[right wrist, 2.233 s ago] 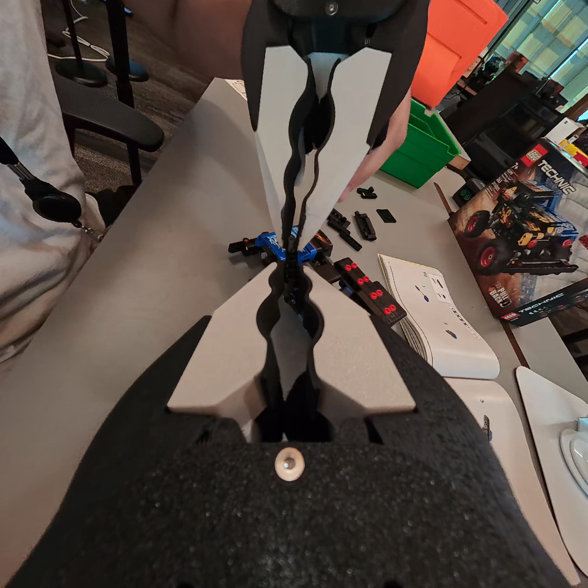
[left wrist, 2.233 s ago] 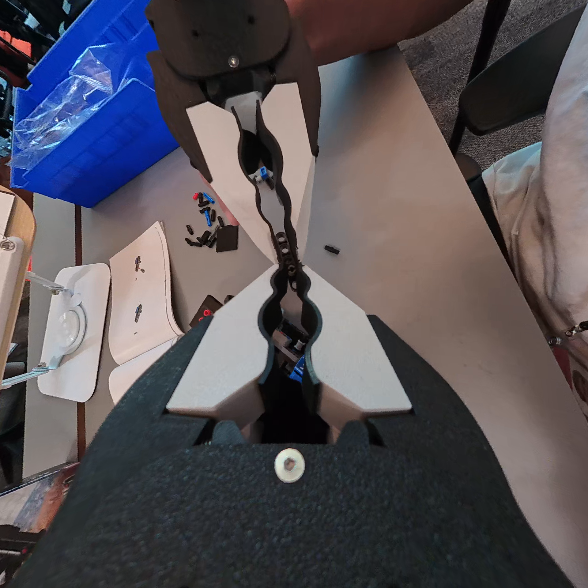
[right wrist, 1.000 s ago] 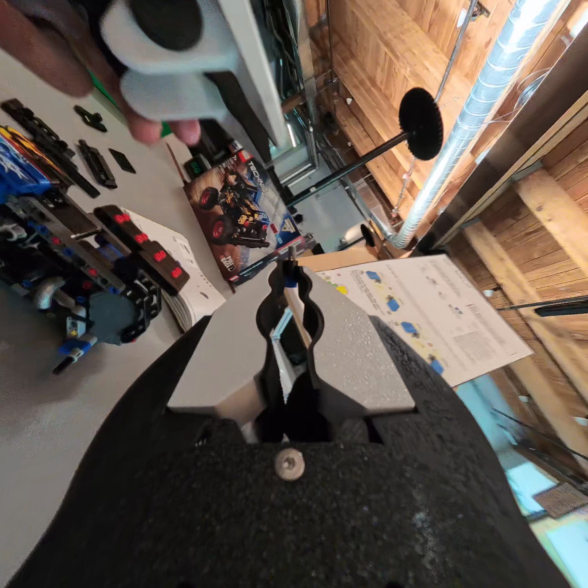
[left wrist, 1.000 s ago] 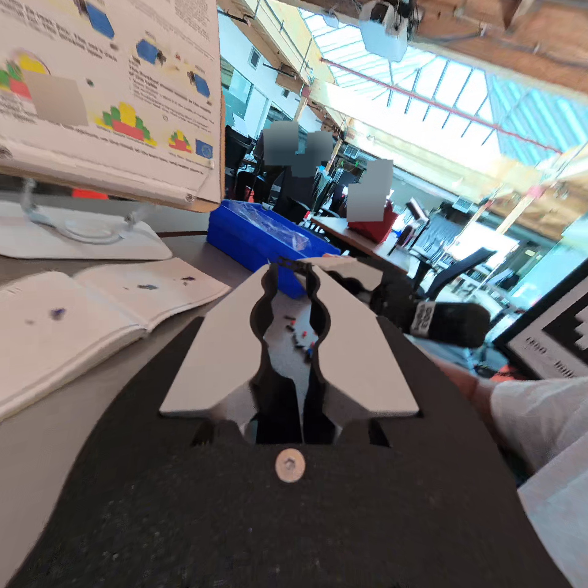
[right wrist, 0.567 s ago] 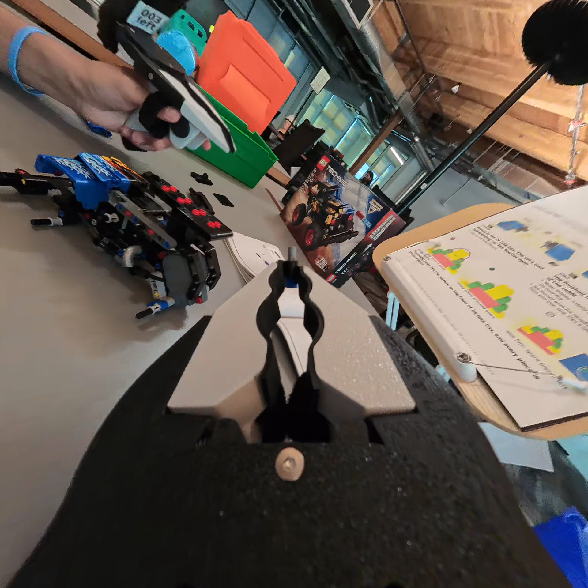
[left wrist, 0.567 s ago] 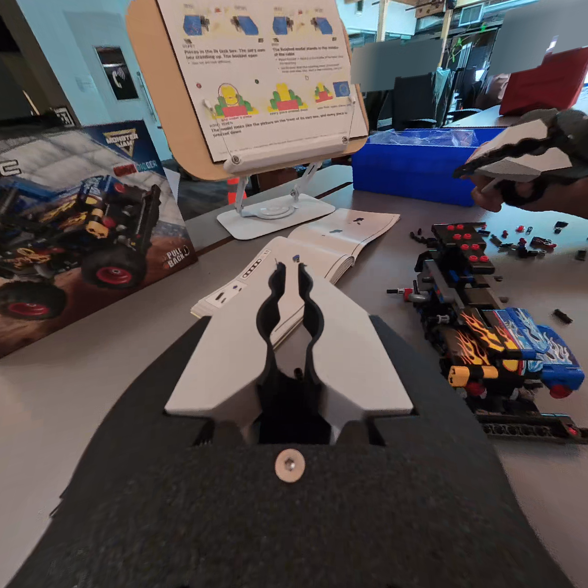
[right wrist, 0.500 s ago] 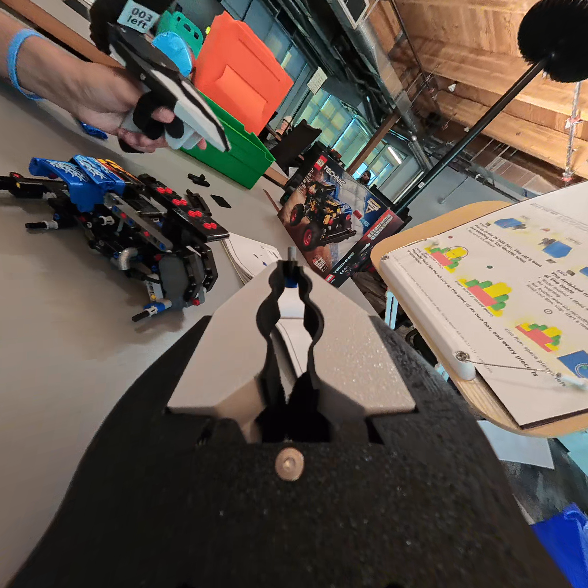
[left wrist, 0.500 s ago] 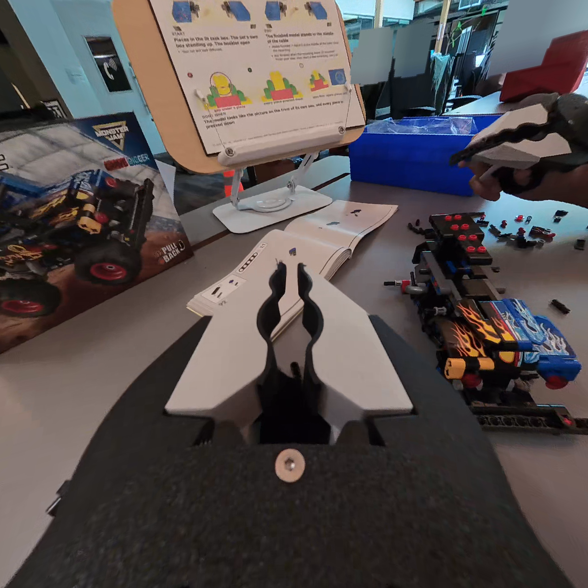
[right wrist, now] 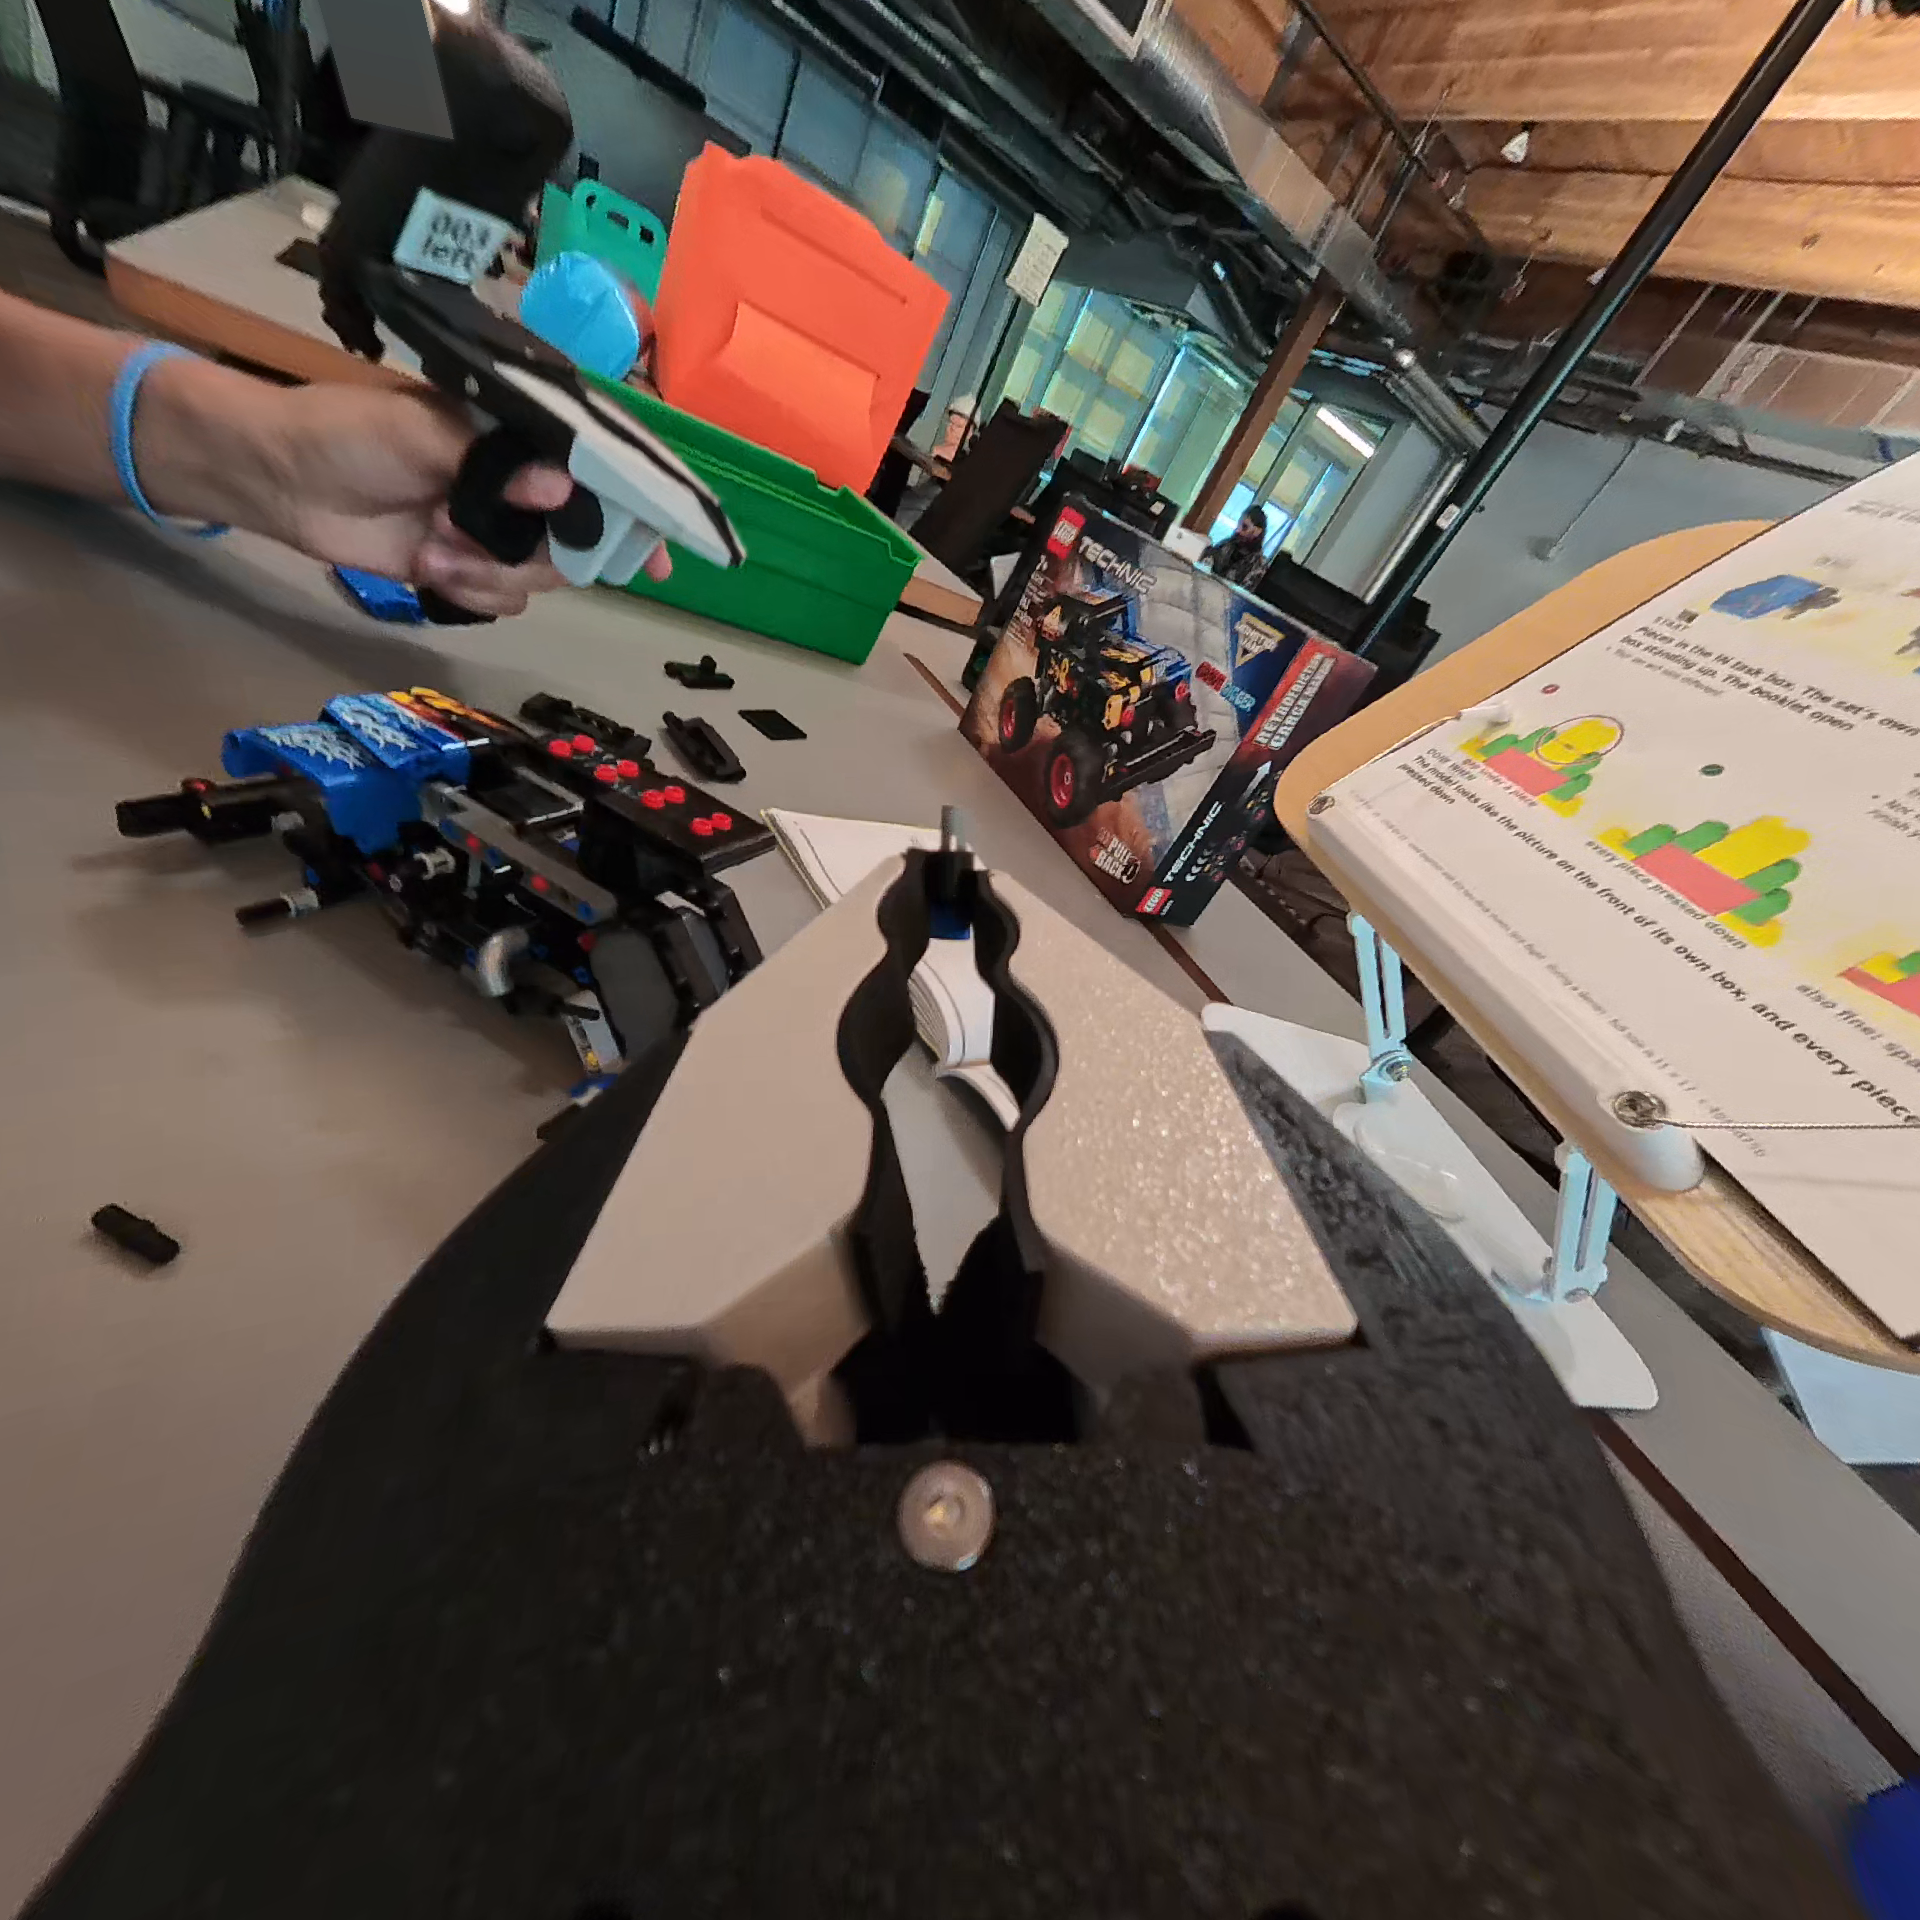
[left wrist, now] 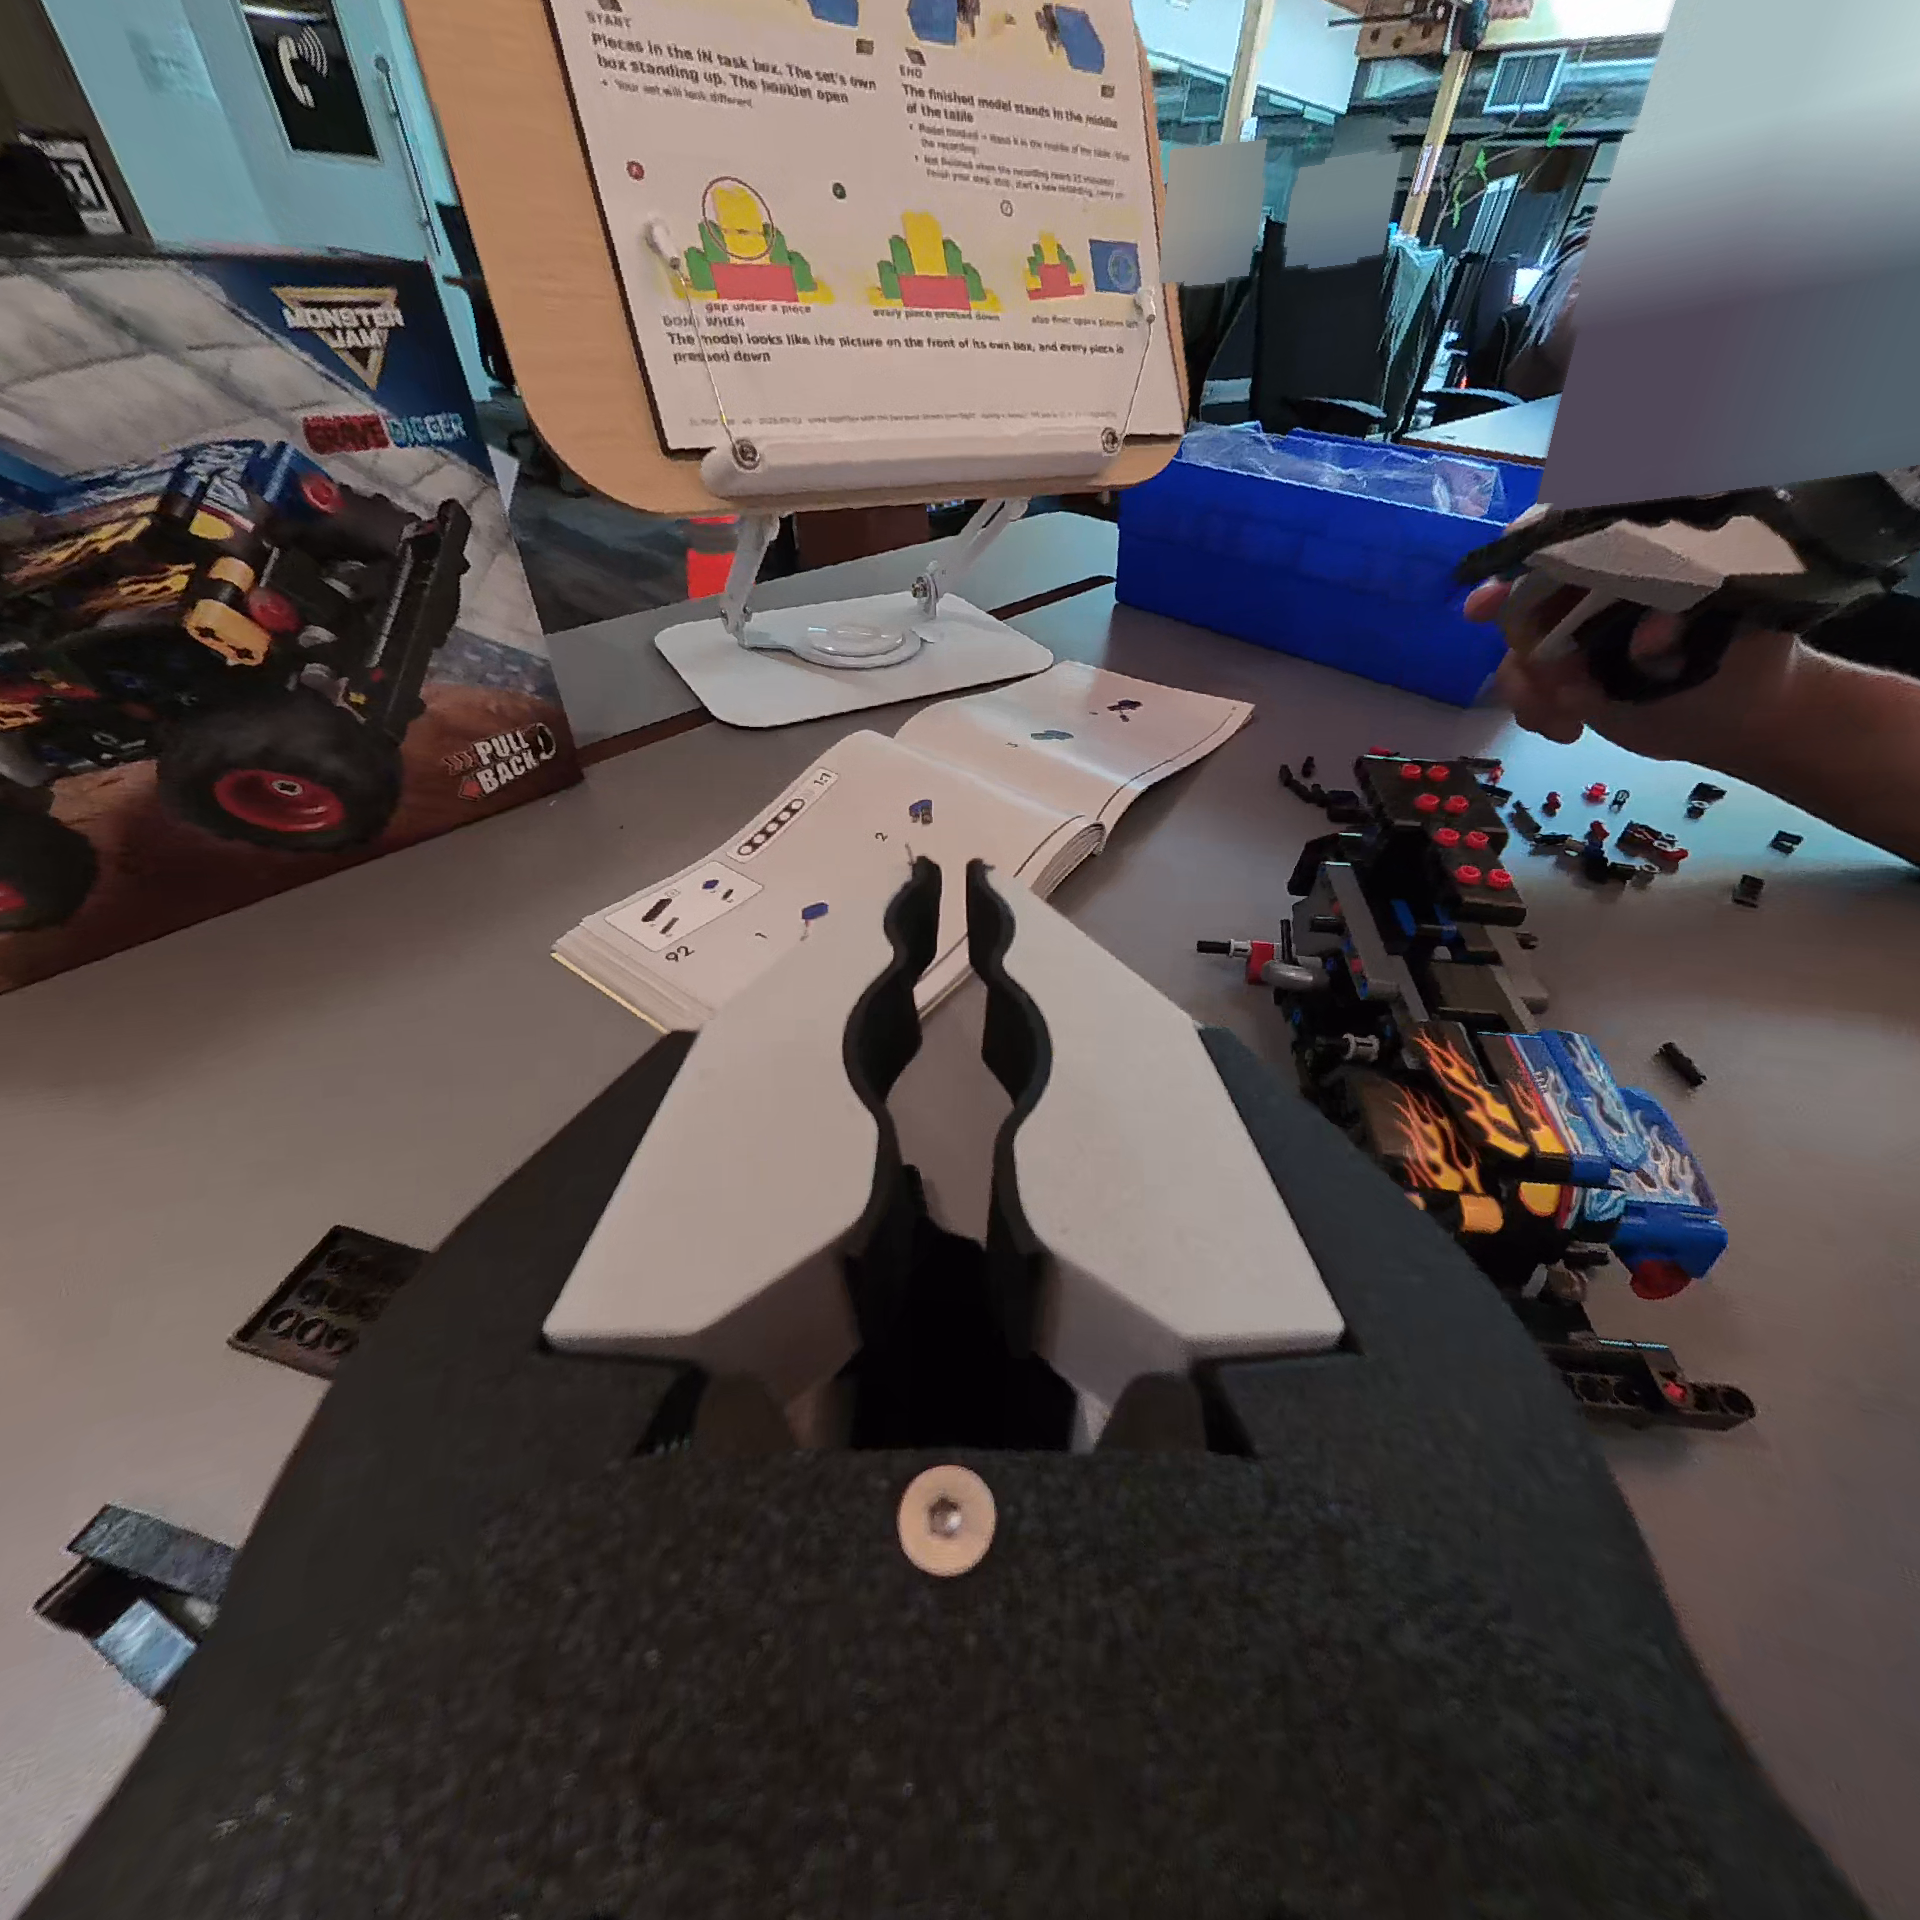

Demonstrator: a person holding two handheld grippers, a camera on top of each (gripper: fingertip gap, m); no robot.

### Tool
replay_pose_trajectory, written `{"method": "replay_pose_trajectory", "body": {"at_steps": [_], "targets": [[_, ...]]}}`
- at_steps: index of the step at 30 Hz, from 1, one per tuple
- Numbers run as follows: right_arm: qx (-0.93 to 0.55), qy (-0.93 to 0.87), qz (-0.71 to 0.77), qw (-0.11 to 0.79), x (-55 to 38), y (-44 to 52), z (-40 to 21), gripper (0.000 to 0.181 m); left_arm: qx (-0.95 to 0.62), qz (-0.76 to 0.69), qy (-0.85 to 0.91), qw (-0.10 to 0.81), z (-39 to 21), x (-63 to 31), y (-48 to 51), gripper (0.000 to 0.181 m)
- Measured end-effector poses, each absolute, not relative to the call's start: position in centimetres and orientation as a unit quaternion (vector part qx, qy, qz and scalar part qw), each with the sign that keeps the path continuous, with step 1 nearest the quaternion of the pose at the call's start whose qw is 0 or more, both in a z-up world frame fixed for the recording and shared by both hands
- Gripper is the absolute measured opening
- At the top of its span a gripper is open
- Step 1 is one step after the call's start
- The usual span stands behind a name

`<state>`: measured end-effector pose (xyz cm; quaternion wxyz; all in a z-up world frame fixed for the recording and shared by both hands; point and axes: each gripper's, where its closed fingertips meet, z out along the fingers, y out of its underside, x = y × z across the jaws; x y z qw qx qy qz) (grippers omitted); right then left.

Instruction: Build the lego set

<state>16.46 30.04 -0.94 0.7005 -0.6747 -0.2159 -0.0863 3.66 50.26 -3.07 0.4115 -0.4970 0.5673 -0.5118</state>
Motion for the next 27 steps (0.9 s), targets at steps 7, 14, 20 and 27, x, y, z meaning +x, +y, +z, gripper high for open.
{"method": "replay_pose_trajectory", "body": {"at_steps": [7, 14, 20, 27], "targets": [[-0.669, -0.204, -0.078, 0.711, 16.5, 29.9, -0.3, 0.007, -0.513, -0.509, 0.574, 0.385, -4.5, 4.1, 49.9, 0.003], [-0.672, -0.213, -0.109, 0.701, 16.5, 29.9, -0.3, 0.007, -0.509, -0.493, 0.578, 0.403, -4.2, 4.0, 50.3, 0.004], [-0.661, -0.257, -0.129, 0.693, 14.4, 29.8, 0.0, 0.007, -0.484, -0.492, 0.601, 0.404, -3.9, 3.8, 48.9, 0.005], [-0.614, -0.282, -0.015, 0.737, 7.9, 29.5, 2.4, 0.007, -0.311, -0.541, 0.688, 0.37, -0.9, 1.8, 37.8, 0.012]]}}
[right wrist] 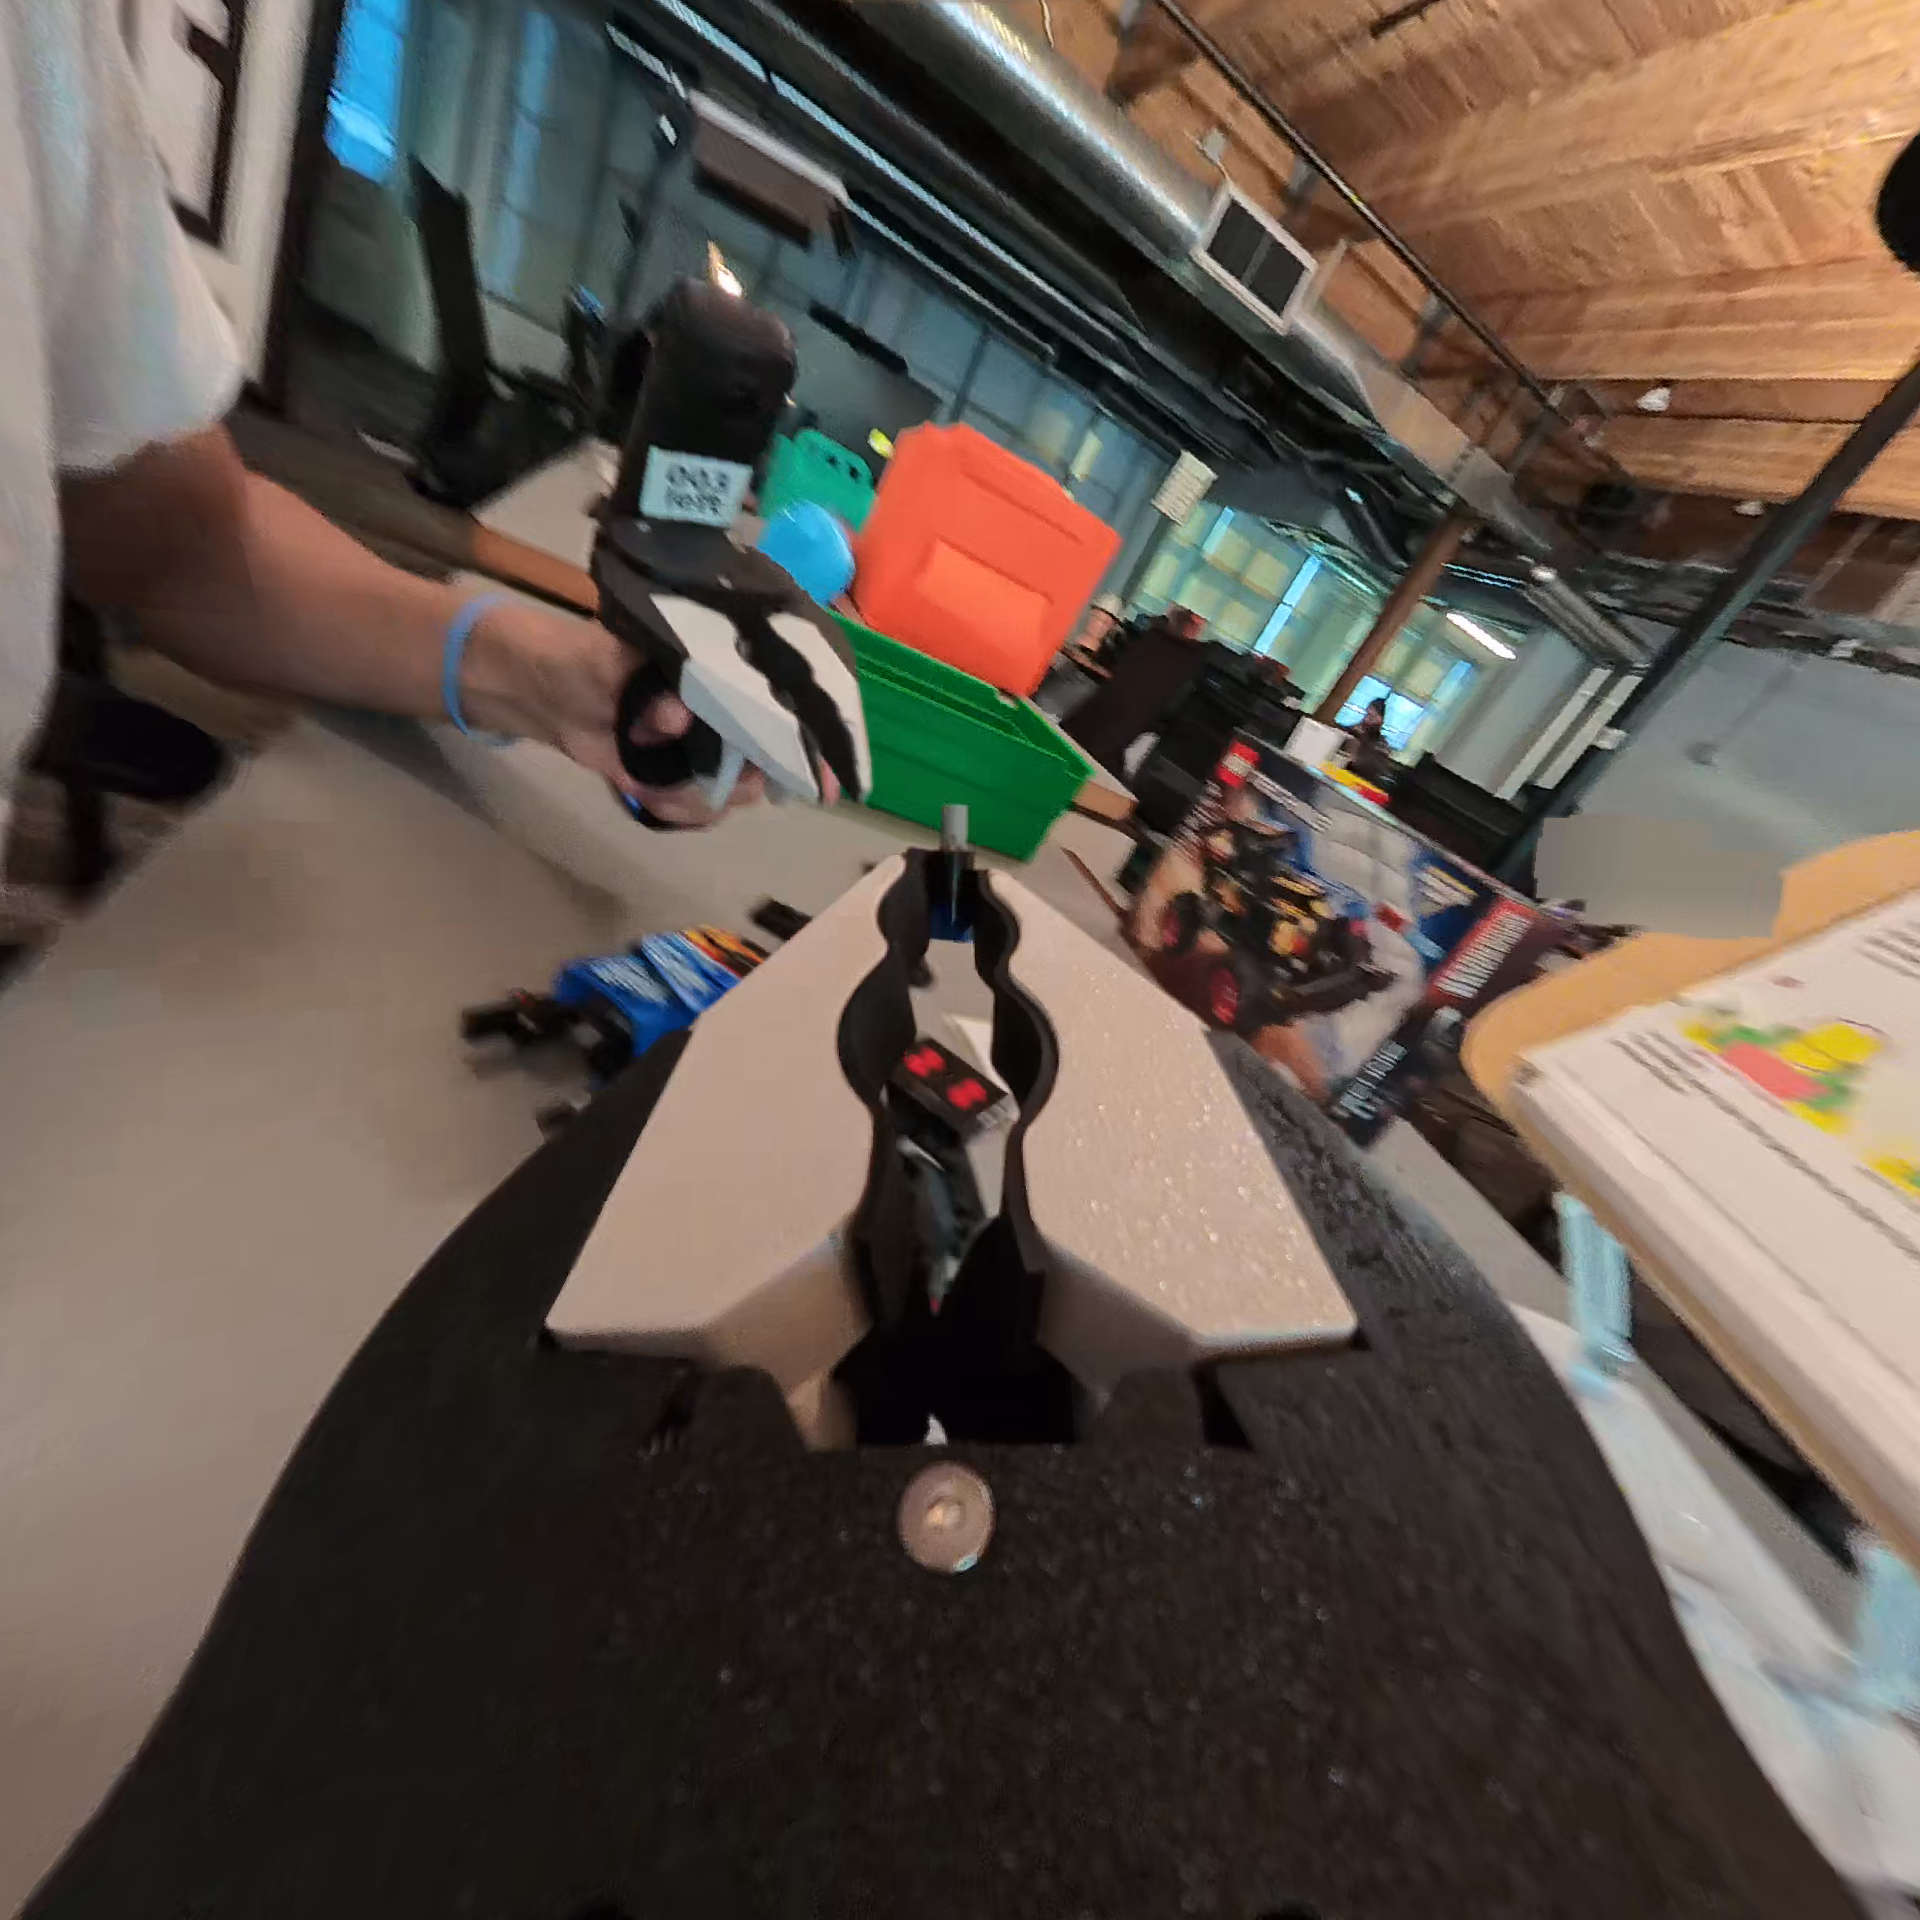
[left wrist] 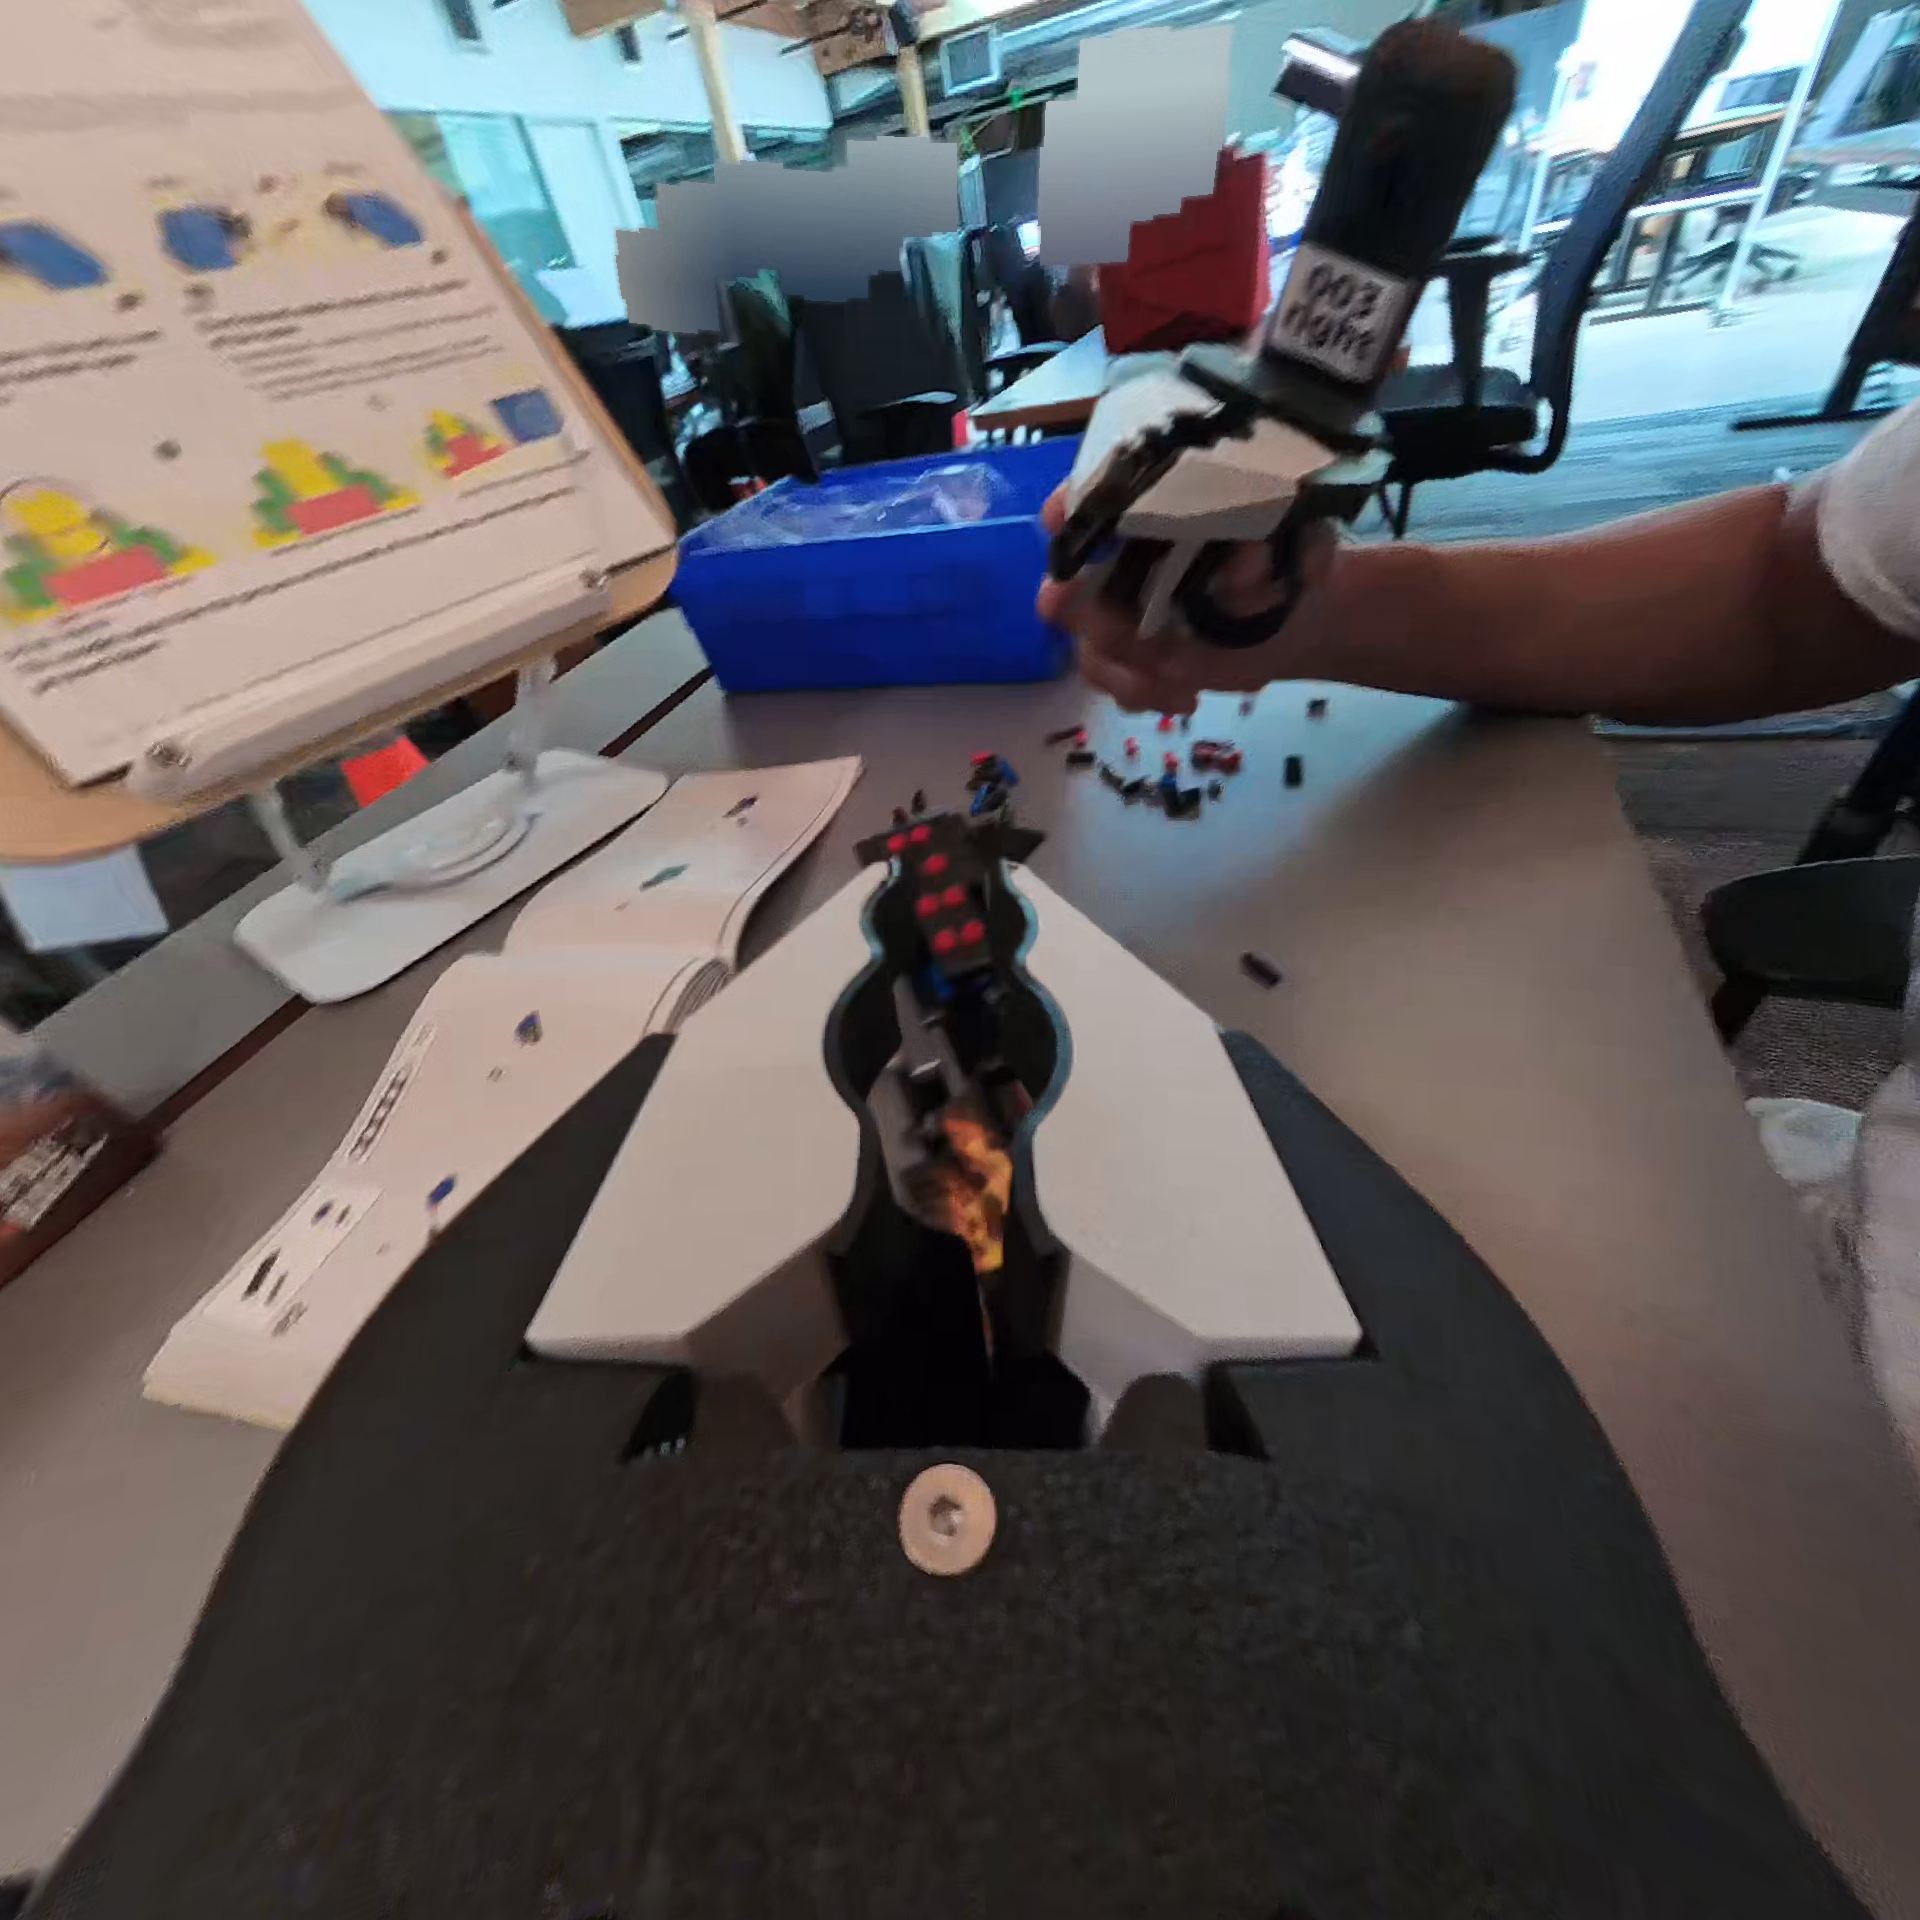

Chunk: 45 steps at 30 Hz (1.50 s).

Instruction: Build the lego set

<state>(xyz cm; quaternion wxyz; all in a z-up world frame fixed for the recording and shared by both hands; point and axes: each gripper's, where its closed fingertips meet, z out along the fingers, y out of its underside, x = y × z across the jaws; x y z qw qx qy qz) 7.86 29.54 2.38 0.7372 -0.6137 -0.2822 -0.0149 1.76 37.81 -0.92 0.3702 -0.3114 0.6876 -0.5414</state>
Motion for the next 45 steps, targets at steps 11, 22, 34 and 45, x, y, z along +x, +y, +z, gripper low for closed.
{"method": "replay_pose_trajectory", "body": {"at_steps": [11, 22, 34, 45], "targets": [[-0.522, -0.268, 0.232, 0.776, -3.9, 26.9, 7.2, 0.007, -0.217, -0.666, 0.632, 0.33, 5.6, -4.4, 27.1, 0.017], [-0.5, -0.269, 0.264, 0.78, -10.1, 24.4, 5.4, 0.007, -0.205, -0.682, 0.633, 0.305, 5.6, -9.9, 23.7, 0.006], [-0.452, -0.204, 0.308, 0.812, -12.1, 24.3, 6.2, 0.006, -0.203, -0.75, 0.566, 0.276, 6.3, -11.7, 23.7, 0.005], [-0.52, -0.211, 0.282, 0.778, -11.7, 25.8, 3.8, 0.007, -0.207, -0.694, 0.631, 0.278, 4.7, -11.0, 24.7, 0.005]]}}
